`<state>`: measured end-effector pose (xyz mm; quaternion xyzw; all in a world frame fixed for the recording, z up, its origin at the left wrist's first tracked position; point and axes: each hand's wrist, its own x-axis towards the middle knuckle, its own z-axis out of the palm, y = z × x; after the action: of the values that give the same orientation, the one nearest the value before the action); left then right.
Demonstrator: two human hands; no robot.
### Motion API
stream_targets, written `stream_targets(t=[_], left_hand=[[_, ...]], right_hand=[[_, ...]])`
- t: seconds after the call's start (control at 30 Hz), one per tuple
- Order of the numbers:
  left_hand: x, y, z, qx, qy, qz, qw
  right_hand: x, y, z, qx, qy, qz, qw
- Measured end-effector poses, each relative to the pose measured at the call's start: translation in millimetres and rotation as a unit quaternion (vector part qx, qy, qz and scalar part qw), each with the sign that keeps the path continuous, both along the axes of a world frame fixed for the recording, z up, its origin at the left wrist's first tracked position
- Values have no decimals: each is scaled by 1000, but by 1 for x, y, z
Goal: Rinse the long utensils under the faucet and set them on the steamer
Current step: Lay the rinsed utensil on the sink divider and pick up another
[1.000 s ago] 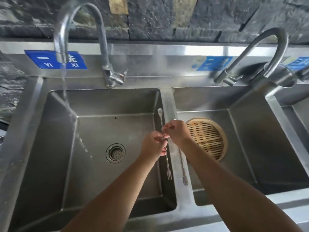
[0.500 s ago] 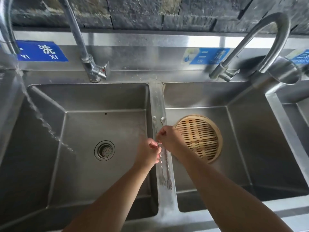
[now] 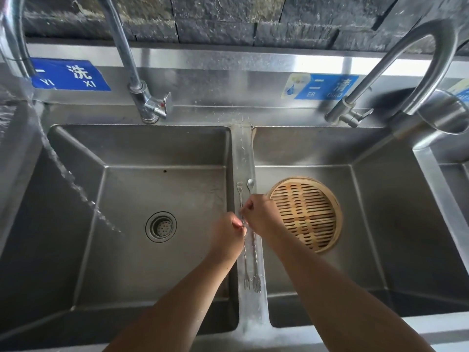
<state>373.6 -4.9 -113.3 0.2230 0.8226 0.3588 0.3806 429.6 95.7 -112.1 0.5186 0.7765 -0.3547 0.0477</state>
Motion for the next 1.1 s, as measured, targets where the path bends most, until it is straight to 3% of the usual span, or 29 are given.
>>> stream_targets(t=[0.6, 1.1], left_hand=[[5, -2, -3, -3, 66, -9, 998], [3, -5, -8, 11, 33, -9, 999]], right_hand=[[-2, -3, -1, 14, -6, -12, 1000], [-2, -2, -1, 18, -9, -6, 1000]])
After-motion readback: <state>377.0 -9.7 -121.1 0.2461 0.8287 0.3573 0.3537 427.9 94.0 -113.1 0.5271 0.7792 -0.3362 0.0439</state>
